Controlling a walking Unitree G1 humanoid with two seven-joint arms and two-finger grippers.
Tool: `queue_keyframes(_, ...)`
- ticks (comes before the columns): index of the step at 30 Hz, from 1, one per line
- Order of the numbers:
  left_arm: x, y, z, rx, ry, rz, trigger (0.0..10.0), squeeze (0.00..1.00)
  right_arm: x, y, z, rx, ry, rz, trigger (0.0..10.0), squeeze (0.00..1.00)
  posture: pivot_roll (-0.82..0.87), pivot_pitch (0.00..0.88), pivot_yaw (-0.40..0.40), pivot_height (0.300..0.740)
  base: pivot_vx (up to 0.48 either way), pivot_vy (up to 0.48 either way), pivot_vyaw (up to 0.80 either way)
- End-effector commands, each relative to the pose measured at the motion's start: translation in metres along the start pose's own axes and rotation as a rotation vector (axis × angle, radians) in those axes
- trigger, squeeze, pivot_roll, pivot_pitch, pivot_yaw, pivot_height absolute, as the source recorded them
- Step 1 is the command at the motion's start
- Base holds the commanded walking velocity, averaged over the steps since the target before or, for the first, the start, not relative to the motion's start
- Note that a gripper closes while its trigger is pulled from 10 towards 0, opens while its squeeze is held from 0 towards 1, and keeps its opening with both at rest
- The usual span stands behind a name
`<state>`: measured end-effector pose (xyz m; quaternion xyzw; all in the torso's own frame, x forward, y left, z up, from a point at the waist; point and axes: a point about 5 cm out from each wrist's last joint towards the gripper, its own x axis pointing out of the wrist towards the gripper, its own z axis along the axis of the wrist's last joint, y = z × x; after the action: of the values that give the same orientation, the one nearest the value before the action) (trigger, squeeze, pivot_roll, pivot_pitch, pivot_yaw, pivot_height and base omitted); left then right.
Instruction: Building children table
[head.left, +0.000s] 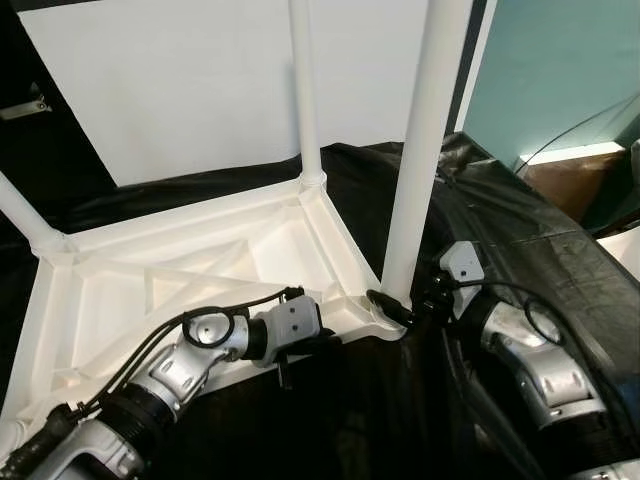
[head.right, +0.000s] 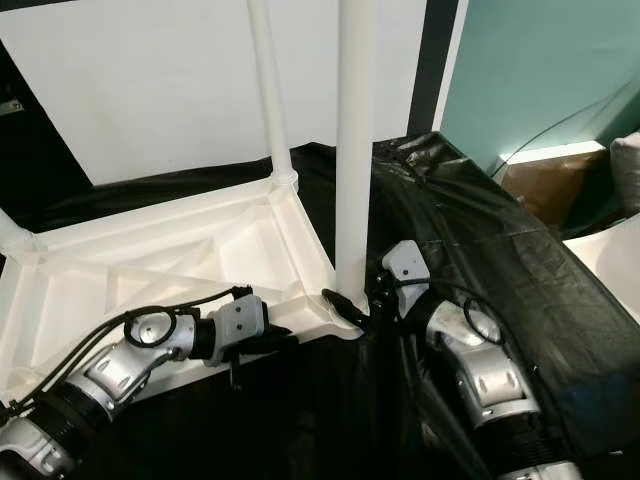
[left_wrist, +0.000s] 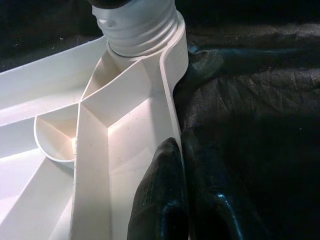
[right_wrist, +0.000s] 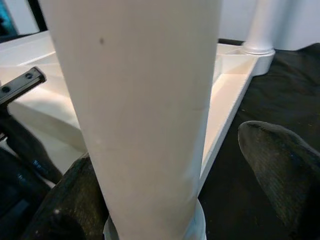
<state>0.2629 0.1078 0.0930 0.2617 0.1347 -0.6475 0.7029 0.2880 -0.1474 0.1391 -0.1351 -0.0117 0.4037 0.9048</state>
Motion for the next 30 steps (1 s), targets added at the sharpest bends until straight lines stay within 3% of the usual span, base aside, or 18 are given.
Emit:
queue_keyframes(1,-0.008,-0.057,-0.055,-0.178,0.224,-0.484,10.0,0.0,-0.01,-0.021,0.004,-0.031,0.014,-0.08,10.0,0.0,-0.03,0.0,0.03,0.74,0.0,0.0,0.0)
queue_keyframes(8,-0.011,-0.065,-0.061,-0.219,0.238,-0.538,10.0,0.0,-0.013,-0.011,0.011,-0.062,0.051,0.098,10.0,0.0,-0.03,0.0,0.034,0.74,0.0,0.0,0.0)
queue_keyframes(20,-0.011,-0.078,-0.066,-0.267,0.174,-0.627,10.0,0.0,-0.019,-0.015,0.003,-0.067,0.095,0.145,10.0,0.0,-0.05,0.0,0.04,0.74,0.0,0.0,0.0)
queue_keyframes(22,-0.007,-0.078,-0.062,-0.259,0.097,-0.617,10.0,0.05,-0.017,-0.017,0.005,-0.074,0.09,0.144,10.0,0.0,-0.05,0.001,0.04,0.74,0.0,0.0,0.0)
queue_keyframes(26,-0.002,-0.077,-0.059,-0.247,0.049,-0.595,10.0,0.05,-0.015,-0.016,0.007,-0.074,0.085,0.146,10.0,0.0,-0.05,0.005,0.04,0.74,0.0,0.0,0.0)
queue_keyframes(30,0.005,-0.075,-0.054,-0.231,0.004,-0.549,10.0,0.21,-0.011,-0.012,0.007,-0.07,0.075,0.148,10.0,0.0,-0.05,0.009,0.038,0.74,0.0,0.0,0.0)
